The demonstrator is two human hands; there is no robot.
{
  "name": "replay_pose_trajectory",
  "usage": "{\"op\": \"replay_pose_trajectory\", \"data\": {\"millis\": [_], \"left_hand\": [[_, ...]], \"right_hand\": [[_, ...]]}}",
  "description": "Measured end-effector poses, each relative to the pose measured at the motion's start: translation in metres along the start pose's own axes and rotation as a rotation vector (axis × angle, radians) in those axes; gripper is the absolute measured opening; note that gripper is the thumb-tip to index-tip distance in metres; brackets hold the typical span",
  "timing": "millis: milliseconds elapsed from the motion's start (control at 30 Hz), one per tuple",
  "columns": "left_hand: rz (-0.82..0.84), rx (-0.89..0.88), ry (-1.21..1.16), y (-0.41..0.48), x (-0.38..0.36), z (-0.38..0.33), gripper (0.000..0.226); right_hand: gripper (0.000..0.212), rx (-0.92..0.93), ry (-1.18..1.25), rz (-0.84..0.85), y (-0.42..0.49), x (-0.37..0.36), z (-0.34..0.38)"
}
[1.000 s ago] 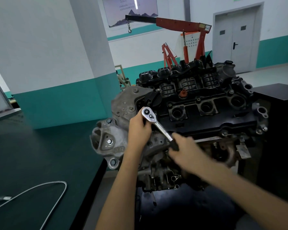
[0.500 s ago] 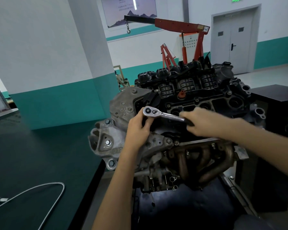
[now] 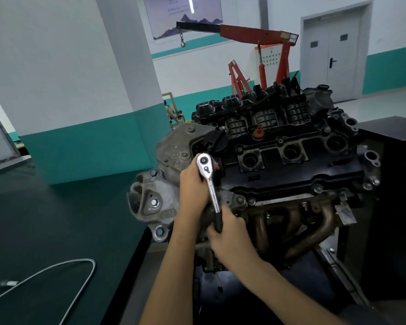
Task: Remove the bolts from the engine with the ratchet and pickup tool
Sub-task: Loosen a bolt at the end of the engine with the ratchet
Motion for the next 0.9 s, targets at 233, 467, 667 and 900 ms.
{"op": "replay_pose_trajectory", "data": {"millis": [233,467,667,900], "left_hand": [[0.156,-0.08,-0.017,0.003,-0.005,-0.008,0.025],[0.077,-0.007,0.085,0.003,-0.003,-0.003,0.011],[0.097,0.027,0.109,0.002,-0.008,0.003,0.014],[0.09,-0.031,-0.029,0.001,-0.004,-0.002,0.026]], "right_hand": [[0.015,0.241,-0.576,0.136,0.04,0.089,0.016],[0.016,0.38,-1.048,-0.077,0.071,0.129,0.049],[0.018,0.039,-0.16,0.016,0.005,0.035,-0.006],[0.025,0.062,-0.149,0.092,0.009,0.028,0.001]]}}
Point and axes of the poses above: each hand's wrist, its own y-axis towards the middle knuckle, its own x-axis out of the back of the hand, z = x × y, the point moved 8 cm from there along y, towards the middle knuckle, and after that the axes turned 8 degrees about -x, right-handed, at the moved point
